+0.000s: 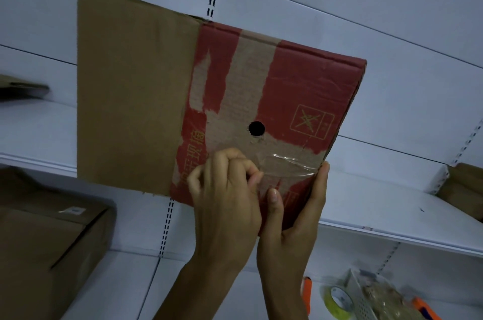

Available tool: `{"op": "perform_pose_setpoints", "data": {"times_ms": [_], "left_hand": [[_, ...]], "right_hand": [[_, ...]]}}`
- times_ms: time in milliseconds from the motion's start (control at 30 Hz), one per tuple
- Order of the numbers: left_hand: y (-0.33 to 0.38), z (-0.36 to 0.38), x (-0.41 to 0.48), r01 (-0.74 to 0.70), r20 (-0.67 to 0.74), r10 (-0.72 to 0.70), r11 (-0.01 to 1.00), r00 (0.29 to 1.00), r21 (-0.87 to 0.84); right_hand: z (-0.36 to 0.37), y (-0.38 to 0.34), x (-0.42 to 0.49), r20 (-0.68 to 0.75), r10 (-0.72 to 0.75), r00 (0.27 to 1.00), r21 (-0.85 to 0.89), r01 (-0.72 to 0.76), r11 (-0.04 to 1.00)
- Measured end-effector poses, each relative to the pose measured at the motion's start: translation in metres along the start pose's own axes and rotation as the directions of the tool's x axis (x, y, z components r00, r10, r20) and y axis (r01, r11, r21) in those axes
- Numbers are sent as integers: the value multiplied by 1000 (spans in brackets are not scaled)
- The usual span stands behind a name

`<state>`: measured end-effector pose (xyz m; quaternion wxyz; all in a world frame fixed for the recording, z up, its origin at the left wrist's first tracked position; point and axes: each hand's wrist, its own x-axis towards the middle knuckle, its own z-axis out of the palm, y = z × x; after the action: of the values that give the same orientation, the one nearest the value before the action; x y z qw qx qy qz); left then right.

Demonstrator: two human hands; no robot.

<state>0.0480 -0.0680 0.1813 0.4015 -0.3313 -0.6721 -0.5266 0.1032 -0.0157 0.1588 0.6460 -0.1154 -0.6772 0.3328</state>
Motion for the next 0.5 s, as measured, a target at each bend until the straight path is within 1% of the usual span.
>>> {"op": "perform_pose_setpoints", "data": {"times_ms": [67, 133, 167, 233, 267, 300, 367, 400, 433, 500], "left_hand": [[-1, -5, 0, 9, 39, -4, 993, 999, -119], [1, -11, -1, 56, 86, -32, 954, 996, -294], [3, -14, 1, 127, 111, -89, 907, 990, -401], [8, -21, 8, 309, 184, -249, 748, 951, -587], [10, -22, 13, 374, 217, -308, 691, 926, -619], [11, -23, 18, 412, 241, -336, 682, 910, -604], [13, -22, 25, 439, 260, -354, 721, 898, -536], [14, -22, 27, 450, 264, -365, 725, 893, -521], [15, -23, 28, 465, 275, -375, 707, 885, -532], [18, -25, 26, 521, 355, -382, 611, 853, -596]], "right_hand": [[1, 0, 1, -5, 4, 1000, 9, -4, 1000], [2, 0, 3, -5, 6, 1000, 3, -6, 1000], [2, 0, 4, -2, 10, 1000, -1, -10, 1000], [2, -1, 4, 3, 17, 1000, -6, -17, 1000], [1, -1, 5, 2, 20, 1000, -8, -20, 1000], [1, -1, 5, 4, 25, 1000, -5, -25, 1000], [1, -2, 5, 8, 37, 999, -5, -36, 999], [2, -5, 5, 8, 36, 999, -12, -35, 999], [2, -6, 4, 7, 37, 999, -12, -37, 999], [3, -8, 5, 1, 50, 999, -16, -50, 999]]}}
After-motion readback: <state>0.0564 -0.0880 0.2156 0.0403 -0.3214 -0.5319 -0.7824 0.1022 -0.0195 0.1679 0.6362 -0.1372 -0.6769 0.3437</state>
